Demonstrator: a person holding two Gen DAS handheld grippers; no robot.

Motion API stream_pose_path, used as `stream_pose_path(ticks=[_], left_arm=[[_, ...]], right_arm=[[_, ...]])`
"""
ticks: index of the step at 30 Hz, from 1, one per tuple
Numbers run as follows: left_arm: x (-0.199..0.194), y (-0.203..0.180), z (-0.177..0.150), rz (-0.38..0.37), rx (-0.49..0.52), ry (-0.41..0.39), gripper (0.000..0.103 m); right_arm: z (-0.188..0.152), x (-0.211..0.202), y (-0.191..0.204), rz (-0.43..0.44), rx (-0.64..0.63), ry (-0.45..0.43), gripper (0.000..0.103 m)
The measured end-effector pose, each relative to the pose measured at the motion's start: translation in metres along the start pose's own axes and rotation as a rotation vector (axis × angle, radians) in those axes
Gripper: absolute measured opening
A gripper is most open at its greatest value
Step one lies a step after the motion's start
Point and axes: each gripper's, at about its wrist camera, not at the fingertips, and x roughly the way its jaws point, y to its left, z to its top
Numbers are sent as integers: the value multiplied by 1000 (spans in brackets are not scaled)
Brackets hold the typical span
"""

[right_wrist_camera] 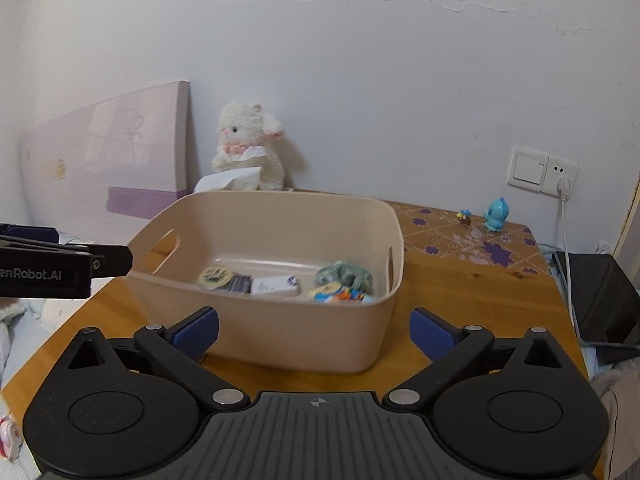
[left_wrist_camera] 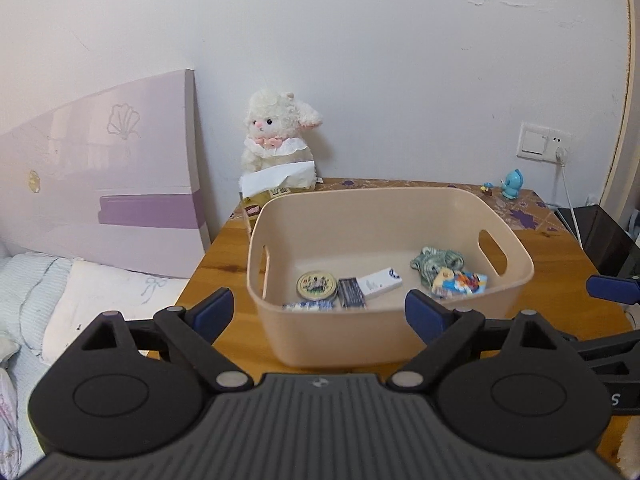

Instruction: Organize objects

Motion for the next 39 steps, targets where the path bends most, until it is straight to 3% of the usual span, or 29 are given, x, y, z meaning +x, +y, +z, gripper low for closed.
stream_pose_path(ticks=[7, 17, 26, 39], left_arm=[[-33, -2, -34, 22, -11, 24, 93], [-64, -6, -76, 24, -2, 70, 93], [-80, -8, -101, 7, -18, 71, 93], [-93, -3, -122, -10, -9, 81, 93]], right_arm=[[-24, -43, 8, -8, 31, -56, 103], [-59, -65, 16, 19, 43, -29, 103], [-86, -88, 18, 4, 65, -17, 103], [-96, -99, 19, -4, 44, 1, 103]])
